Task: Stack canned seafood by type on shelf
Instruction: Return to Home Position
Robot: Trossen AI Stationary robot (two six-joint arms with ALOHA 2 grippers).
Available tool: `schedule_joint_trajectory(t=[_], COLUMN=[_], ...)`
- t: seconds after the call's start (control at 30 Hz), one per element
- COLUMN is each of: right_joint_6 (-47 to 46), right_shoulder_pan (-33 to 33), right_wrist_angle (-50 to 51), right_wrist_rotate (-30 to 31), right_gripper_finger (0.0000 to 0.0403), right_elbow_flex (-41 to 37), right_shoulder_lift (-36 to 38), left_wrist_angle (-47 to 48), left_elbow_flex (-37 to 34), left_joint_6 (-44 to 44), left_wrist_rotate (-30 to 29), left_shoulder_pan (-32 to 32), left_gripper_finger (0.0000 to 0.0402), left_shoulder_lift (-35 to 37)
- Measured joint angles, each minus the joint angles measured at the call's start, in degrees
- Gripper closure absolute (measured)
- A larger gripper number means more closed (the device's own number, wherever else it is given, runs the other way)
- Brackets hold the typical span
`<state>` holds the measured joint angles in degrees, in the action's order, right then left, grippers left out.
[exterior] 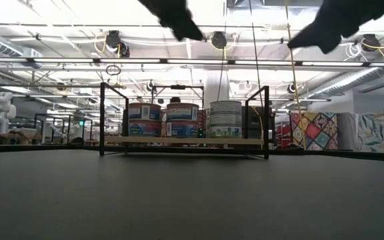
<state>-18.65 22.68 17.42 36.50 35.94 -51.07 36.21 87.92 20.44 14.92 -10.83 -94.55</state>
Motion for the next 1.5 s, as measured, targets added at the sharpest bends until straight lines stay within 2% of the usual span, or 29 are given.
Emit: schedule_joint_trajectory(t=[0.07,0.23,0.37,0.53,0.7,0.83,0.97,1.27,1.37,1.5], right_joint_6=[2.8,7.5,10.1,14.4,16.3,16.1,15.1,9.7,7.0,6.1], right_shoulder_pan=[-0.3,-0.9,-1.5,-3.5,-8.8,-13.2,-16.4,-20.9,-21.2,-21.2], right_wrist_angle=[-3.9,-10.9,-12.6,-11.3,-7.2,-3.0,-0.8,-13.4,-12.8,-10.6], right_wrist_rotate=[-4.4,-14.0,-15.8,-16.6,-24.7,-28.8,-29.1,-29.4,-29.4,-29.4], right_gripper_finger=[0.0403,0.0403,0.0403,0.0403,0.0403,0.0403,0.0403,0.0403,0.0403,0.0403], right_elbow_flex=[0.0,0.0,0.0,-0.1,-0.1,-0.1,-2.2,-20.2,-24.4,-27.6], right_shoulder_lift=[-0.6,-2.8,-3.1,1.7,9.0,13.2,17.2,30.0,34.0,39.2], left_wrist_angle=[-1.7,-13.4,-28.0,-48.2,-62.0,-66.5,-68.4,-69.2,-74.6,-74.9], left_elbow_flex=[-5.5,-23.4,-38.6,-54.9,-66.3,-72.2,-76.3,-83.5,-87.4,-87.5], left_joint_6=[-1.4,-6.4,-11.2,-15.7,-18.5,-20.2,-22.1,-26.0,-26.1,-26.2], left_wrist_rotate=[1.2,-1.7,-3.1,-8.1,-8.4,-8.4,-9.0,-9.5,-10.8,-13.3], left_shoulder_pan=[1.1,3.5,5.4,7.0,7.1,7.0,7.1,7.1,7.1,6.4], left_gripper_finger=[0.0364,0.0396,0.0397,0.0397,0.0397,0.0397,0.0397,0.0397,0.0397,0.0397], left_shoulder_lift=[4.4,16.2,26.8,38.7,46.2,49.7,52.0,59.3,61.3,63.1])
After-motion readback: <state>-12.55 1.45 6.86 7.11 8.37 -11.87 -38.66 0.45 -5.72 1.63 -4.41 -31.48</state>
